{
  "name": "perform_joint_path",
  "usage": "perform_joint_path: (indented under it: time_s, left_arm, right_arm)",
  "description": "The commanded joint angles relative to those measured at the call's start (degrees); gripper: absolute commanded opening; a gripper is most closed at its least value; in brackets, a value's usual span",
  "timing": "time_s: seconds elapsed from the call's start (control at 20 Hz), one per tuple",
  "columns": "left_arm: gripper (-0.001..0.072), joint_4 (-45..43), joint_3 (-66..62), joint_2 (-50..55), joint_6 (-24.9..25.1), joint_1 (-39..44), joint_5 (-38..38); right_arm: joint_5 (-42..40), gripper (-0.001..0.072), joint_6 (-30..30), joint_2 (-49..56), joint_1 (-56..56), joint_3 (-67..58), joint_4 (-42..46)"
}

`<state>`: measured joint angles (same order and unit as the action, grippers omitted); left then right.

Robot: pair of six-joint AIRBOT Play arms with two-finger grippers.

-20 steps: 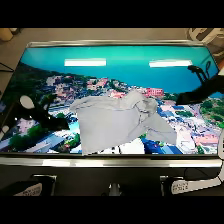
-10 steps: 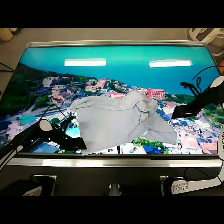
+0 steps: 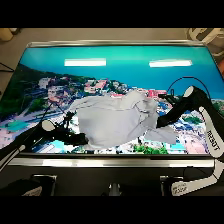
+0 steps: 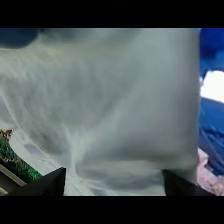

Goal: Fold the shirts.

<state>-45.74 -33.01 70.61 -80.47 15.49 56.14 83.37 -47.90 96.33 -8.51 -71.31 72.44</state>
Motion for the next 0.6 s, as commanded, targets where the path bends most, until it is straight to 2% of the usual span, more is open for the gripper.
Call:
perform_joint_path:
  time_s: [0.0, 0.05, 0.1, 0.35, 0.55]
  left_arm:
    - [0.0024, 1.33, -1.68, -1.86, 2.43, 0.07, 0.11]
    - [0.0024, 1.31, -2.58, -2.49, 3.28, 0.04, 0.11]
    - [0.0024, 1.11, -3.89, -3.26, 4.11, -0.09, 0.13]
    - [0.0023, -10.43, -18.25, -8.61, 3.08, -0.17, 2.62]
    - [0.0023, -28.72, -44.33, -16.92, -2.86, -0.17, 5.68]
  right_arm:
    - [-4.37, 0.0362, -0.55, 1.66, 4.11, 1.29, -0.04]
    - [-4.26, 0.0110, -0.81, 1.60, 4.92, 1.25, -0.42]
    - [-4.00, 0.0025, -0.92, 1.29, 5.29, 1.20, -1.40]
    - [-5.92, 0.0023, -0.90, -10.14, 5.49, -2.56, -3.78]
    - [-9.70, 0.0023, -0.92, -28.30, 5.44, -18.62, -2.89]
